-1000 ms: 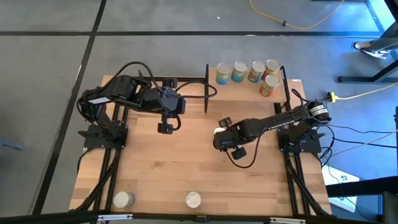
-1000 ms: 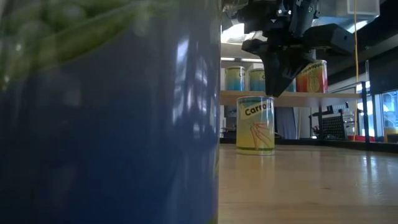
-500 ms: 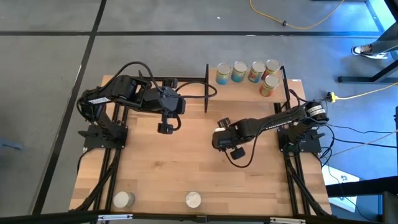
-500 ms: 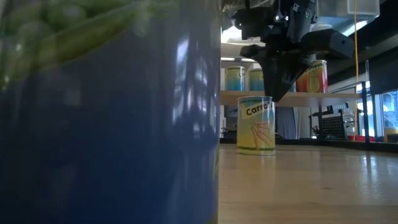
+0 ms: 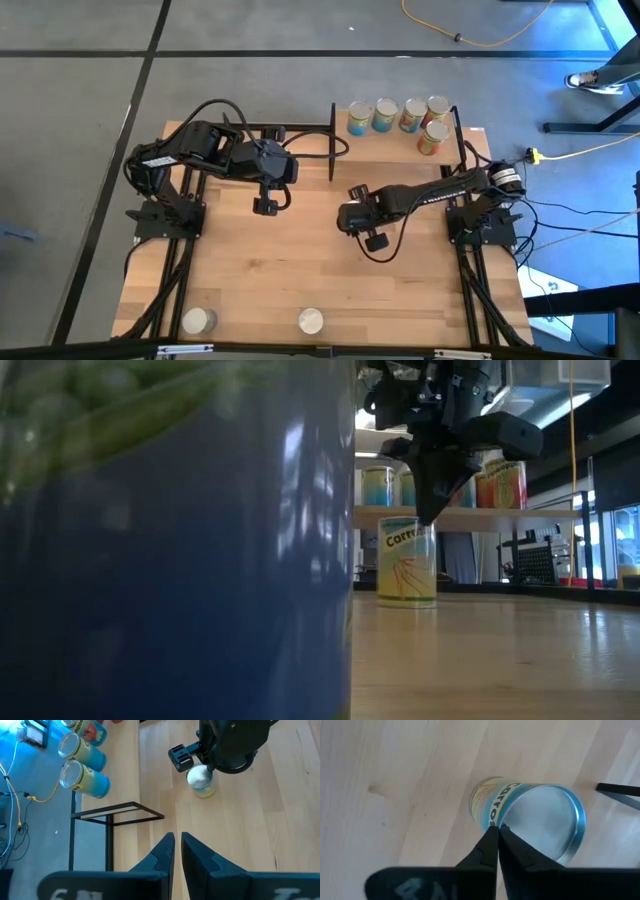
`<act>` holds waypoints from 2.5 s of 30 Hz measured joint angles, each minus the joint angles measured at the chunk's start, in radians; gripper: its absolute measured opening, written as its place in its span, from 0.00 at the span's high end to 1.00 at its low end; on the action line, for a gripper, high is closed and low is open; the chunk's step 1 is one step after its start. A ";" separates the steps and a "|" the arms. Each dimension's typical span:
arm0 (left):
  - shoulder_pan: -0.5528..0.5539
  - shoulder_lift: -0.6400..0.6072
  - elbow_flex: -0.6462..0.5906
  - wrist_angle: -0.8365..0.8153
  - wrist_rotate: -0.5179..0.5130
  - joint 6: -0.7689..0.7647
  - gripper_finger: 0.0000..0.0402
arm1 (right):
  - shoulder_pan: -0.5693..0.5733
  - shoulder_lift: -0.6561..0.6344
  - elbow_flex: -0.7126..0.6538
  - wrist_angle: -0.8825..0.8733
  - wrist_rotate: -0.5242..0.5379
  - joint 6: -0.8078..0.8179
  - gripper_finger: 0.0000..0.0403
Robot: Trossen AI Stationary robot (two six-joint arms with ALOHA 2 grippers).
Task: Pick and place cans onto a shelf
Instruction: Put the canned carrots on the shelf
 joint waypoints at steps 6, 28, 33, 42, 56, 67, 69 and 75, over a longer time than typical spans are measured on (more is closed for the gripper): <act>0.000 0.000 0.000 0.000 0.000 0.000 0.93 | 0.000 0.006 -0.002 0.007 0.034 -0.003 0.99; 0.000 0.000 0.000 0.000 0.000 0.000 0.93 | 0.007 -0.034 0.389 -0.528 0.206 0.082 1.00; 0.000 0.000 0.000 0.000 0.000 0.001 0.93 | 0.002 -0.054 0.507 -0.646 0.270 0.131 1.00; 0.000 0.000 0.000 0.000 0.000 0.008 0.93 | -0.063 -0.220 0.524 -0.647 0.335 0.188 1.00; 0.002 0.000 0.000 0.000 0.000 0.009 0.93 | -0.387 -0.318 0.517 -0.643 0.136 0.234 1.00; 0.002 0.000 0.000 0.000 0.000 0.009 0.93 | -0.577 -0.301 0.516 -0.641 0.000 0.183 1.00; 0.002 0.000 0.000 0.000 0.000 0.009 0.93 | -0.593 -0.286 0.516 -0.635 -0.001 0.165 1.00; 0.002 0.000 0.000 0.000 0.000 0.009 0.93 | -0.628 -0.240 0.516 -0.612 -0.004 0.134 1.00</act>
